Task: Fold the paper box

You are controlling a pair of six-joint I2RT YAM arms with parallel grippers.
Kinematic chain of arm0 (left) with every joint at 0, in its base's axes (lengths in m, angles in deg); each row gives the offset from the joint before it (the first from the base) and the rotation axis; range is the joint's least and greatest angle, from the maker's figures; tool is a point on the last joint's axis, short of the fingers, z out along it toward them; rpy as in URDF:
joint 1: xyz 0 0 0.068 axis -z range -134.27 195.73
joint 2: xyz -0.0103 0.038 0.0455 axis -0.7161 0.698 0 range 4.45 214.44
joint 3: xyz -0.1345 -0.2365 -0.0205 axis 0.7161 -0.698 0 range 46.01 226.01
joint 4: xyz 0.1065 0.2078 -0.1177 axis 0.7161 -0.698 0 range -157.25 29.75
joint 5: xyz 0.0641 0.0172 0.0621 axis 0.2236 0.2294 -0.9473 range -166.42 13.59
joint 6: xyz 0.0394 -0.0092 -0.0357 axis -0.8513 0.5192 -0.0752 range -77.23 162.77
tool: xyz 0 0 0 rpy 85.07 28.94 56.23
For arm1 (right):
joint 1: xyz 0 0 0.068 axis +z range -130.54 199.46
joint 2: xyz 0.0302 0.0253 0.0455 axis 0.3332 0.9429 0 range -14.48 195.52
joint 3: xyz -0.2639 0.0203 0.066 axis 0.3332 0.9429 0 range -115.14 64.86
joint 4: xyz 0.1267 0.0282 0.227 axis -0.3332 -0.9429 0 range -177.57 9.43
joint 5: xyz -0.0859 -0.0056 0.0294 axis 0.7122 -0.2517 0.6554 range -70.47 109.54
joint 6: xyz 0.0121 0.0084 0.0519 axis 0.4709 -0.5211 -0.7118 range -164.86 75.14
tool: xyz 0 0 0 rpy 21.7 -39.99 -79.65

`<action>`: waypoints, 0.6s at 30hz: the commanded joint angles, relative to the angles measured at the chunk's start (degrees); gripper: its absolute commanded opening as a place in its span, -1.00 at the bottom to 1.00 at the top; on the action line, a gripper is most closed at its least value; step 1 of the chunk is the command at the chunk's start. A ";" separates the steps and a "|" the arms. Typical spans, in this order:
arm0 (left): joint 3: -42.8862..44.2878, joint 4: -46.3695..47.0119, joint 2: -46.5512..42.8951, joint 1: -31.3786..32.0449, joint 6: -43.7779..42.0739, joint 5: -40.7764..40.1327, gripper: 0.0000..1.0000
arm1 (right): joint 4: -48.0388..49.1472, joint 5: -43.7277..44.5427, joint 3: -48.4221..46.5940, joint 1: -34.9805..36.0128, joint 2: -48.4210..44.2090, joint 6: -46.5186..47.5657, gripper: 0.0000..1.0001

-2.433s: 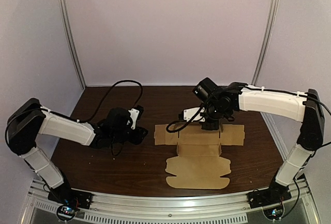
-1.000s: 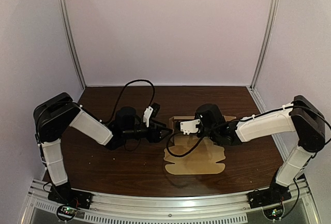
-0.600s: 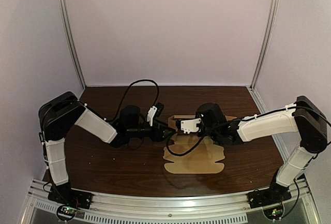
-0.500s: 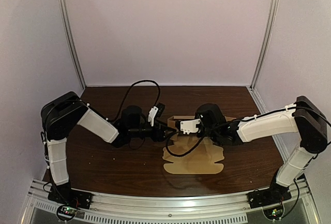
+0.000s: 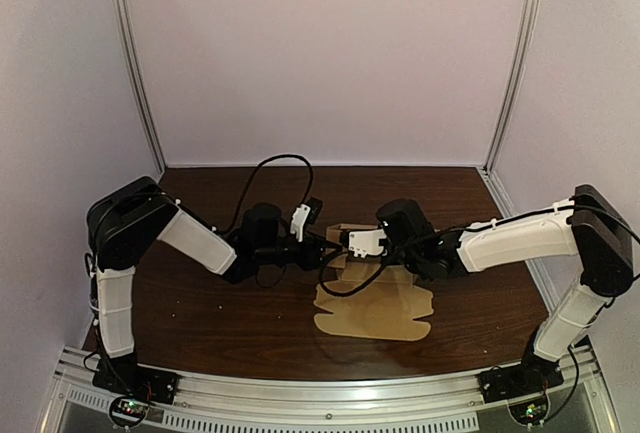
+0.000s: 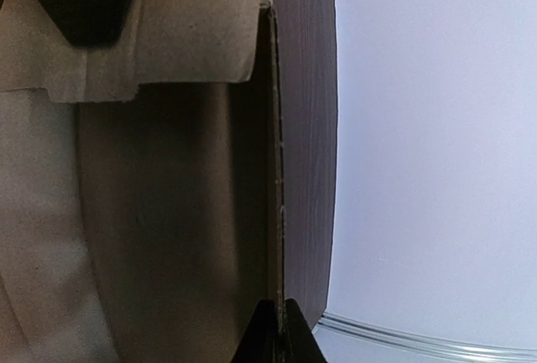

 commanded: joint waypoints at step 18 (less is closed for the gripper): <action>-1.04 3.86 -0.06 0.80 3.48 1.62 -0.02 | -11.72 0.03 -5.12 0.57 -0.84 -6.92 -1.00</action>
